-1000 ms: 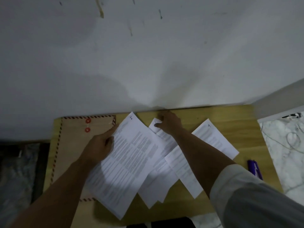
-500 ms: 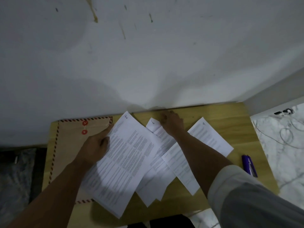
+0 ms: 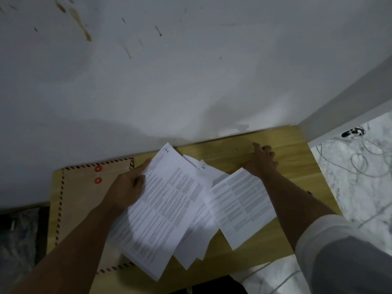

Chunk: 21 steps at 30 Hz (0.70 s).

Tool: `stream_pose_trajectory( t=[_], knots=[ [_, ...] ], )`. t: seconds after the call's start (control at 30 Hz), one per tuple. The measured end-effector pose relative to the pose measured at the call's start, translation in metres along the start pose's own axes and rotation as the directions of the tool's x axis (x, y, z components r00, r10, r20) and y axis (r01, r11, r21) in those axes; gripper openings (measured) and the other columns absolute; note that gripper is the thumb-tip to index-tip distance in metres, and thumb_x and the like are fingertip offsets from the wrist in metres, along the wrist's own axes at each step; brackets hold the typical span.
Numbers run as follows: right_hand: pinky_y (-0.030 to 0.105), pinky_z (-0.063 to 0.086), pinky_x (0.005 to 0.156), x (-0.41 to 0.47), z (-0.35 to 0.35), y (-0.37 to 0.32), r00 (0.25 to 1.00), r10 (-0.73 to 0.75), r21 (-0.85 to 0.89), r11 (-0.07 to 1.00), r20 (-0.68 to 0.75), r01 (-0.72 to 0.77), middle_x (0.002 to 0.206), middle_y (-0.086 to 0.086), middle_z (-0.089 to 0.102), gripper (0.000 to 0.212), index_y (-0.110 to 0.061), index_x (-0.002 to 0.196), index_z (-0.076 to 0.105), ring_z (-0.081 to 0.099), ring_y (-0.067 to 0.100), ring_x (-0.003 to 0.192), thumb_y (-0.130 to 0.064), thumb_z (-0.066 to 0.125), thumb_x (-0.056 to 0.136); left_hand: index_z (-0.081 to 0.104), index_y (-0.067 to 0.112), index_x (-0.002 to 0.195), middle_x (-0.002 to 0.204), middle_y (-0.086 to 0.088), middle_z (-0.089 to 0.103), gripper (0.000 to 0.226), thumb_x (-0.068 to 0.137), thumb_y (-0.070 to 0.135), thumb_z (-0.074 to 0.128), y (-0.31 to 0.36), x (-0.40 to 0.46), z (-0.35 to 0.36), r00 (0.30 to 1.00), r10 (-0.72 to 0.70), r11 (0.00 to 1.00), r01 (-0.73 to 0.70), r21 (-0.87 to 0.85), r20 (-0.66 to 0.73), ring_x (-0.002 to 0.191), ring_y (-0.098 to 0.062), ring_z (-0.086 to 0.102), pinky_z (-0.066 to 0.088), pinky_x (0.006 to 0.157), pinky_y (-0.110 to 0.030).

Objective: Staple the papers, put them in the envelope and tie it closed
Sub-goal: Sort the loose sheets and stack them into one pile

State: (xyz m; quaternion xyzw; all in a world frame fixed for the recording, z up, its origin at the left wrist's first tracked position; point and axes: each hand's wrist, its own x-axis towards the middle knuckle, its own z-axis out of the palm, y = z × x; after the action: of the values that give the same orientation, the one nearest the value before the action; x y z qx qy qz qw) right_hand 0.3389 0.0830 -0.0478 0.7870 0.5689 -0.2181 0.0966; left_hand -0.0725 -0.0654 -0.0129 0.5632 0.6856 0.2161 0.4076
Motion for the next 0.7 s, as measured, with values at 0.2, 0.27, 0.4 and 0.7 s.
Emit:
stream_pose_trajectory(
  t=[0.2, 0.27, 0.4, 0.7],
  knots=[
    [0.066, 0.031, 0.107, 0.007, -0.004, 0.025, 0.978, 0.179, 0.049, 0.982, 0.108, -0.185, 0.152, 0.020, 0.028, 0.111, -0.024, 0.150, 0.021, 0.030, 0.043, 0.140, -0.049, 0.089, 0.066, 0.051, 0.023, 0.150, 0.051, 0.013, 0.052, 0.044, 0.106, 0.026, 0.051, 0.017, 0.010, -0.001, 0.993, 0.113, 0.992, -0.110, 0.057, -0.040, 0.046, -0.001, 0.046, 0.043, 0.054, -0.019],
    [0.066, 0.031, 0.107, 0.011, -0.003, 0.030, 0.977, 0.174, 0.054, 0.982, 0.122, -0.181, 0.151, 0.021, 0.034, 0.111, -0.022, 0.150, 0.023, 0.034, 0.044, 0.139, -0.049, 0.090, 0.066, 0.063, -0.007, 0.119, 0.049, 0.012, 0.049, 0.069, 0.102, 0.059, 0.045, 0.020, 0.013, 0.001, 0.984, 0.171, 0.985, -0.170, 0.021, -0.050, 0.042, -0.001, 0.045, 0.041, 0.047, -0.014],
    [0.065, 0.032, 0.106, 0.014, 0.001, 0.041, 0.978, 0.178, 0.092, 0.978, 0.110, -0.188, 0.143, 0.017, 0.047, 0.109, -0.019, 0.145, 0.033, 0.043, 0.043, 0.134, -0.055, 0.091, 0.059, 0.060, 0.014, 0.140, 0.050, 0.012, 0.053, 0.036, 0.107, 0.026, 0.051, 0.019, 0.019, 0.007, 0.987, 0.154, 0.985, -0.150, 0.080, -0.042, 0.043, -0.002, 0.048, 0.044, 0.048, -0.014],
    [0.056, 0.031, 0.106, -0.004, 0.007, 0.051, 0.964, 0.258, 0.134, 0.955, 0.067, -0.265, 0.145, 0.012, 0.047, 0.080, -0.019, 0.144, 0.047, 0.045, 0.035, 0.133, -0.056, 0.077, 0.079, 0.039, 0.053, 0.150, 0.050, 0.013, 0.050, 0.062, 0.106, 0.011, 0.050, 0.027, 0.013, 0.005, 0.976, 0.215, 0.969, -0.210, 0.131, -0.023, 0.044, -0.001, 0.047, 0.046, 0.052, -0.017]
  ],
)
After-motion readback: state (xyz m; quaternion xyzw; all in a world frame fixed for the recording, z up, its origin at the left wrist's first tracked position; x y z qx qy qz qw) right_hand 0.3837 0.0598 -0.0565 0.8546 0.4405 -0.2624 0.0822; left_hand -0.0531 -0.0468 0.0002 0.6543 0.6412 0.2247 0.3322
